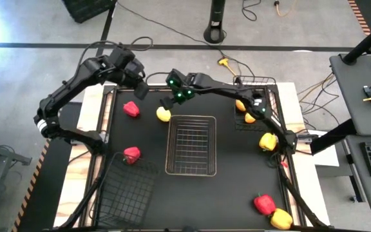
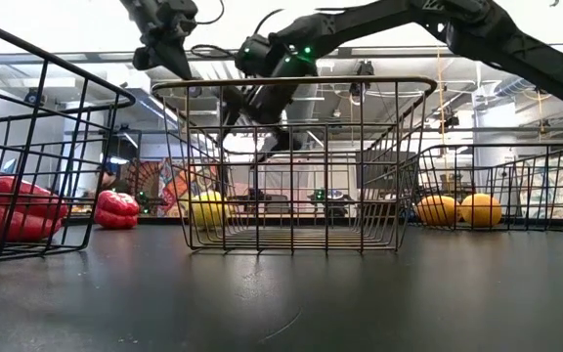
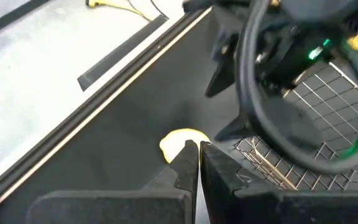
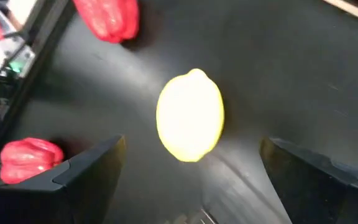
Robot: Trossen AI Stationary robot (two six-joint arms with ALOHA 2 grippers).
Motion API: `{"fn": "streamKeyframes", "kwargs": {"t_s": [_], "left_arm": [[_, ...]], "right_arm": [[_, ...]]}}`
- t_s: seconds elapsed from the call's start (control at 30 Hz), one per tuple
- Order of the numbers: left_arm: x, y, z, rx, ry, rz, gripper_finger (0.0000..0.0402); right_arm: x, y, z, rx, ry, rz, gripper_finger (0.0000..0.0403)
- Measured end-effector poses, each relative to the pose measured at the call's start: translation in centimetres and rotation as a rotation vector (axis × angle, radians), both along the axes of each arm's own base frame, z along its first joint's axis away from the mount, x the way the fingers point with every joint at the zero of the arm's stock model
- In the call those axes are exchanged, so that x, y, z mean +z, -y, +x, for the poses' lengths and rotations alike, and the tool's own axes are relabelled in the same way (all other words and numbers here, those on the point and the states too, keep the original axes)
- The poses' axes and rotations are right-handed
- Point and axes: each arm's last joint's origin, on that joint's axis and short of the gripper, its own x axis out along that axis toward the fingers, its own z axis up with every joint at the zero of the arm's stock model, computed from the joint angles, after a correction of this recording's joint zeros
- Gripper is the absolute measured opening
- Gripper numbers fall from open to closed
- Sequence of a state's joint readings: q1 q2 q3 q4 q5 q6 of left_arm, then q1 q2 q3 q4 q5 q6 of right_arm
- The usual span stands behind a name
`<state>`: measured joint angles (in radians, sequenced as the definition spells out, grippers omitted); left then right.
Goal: Sort produce into baskets
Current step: Put the lemon into the top black wire basket
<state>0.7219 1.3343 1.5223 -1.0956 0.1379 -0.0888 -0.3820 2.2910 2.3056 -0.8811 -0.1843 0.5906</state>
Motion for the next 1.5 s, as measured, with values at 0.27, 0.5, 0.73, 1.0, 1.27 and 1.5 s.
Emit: {"fn": "streamKeyframes", "kwargs": {"t_s": [0.27, 0.5, 0.73, 1.0, 1.27, 1.5], "left_arm": [[-0.7, 0.1, 0.0, -0.044, -0.053, -0.007, 0.0], [-3.4, 0.1, 0.0, -0.065, -0.122, -0.056, 0.0], [-7.2, 0.3, -0.1, -0.068, -0.169, -0.16, 0.0], [-9.2, 1.1, -1.0, -0.058, -0.157, -0.19, 0.0], [-11.8, 1.3, -0.8, -0.064, -0.134, -0.287, 0.0], [-12.8, 1.3, -0.6, -0.067, -0.099, -0.304, 0.0]], "right_arm": [[-1.7, -0.2, 1.1, 0.065, 0.033, 0.009, 0.0363], [-2.7, -0.1, 1.4, 0.066, 0.037, 0.057, 0.0364], [-4.1, 0.1, 1.8, 0.066, 0.023, 0.06, 0.0364], [-5.0, 0.6, 1.9, 0.048, 0.012, 0.034, 0.0364], [-5.1, 1.4, 1.7, -0.007, -0.007, -0.017, 0.0364], [-5.4, 1.7, 1.5, -0.062, -0.008, 0.035, 0.0382]]}}
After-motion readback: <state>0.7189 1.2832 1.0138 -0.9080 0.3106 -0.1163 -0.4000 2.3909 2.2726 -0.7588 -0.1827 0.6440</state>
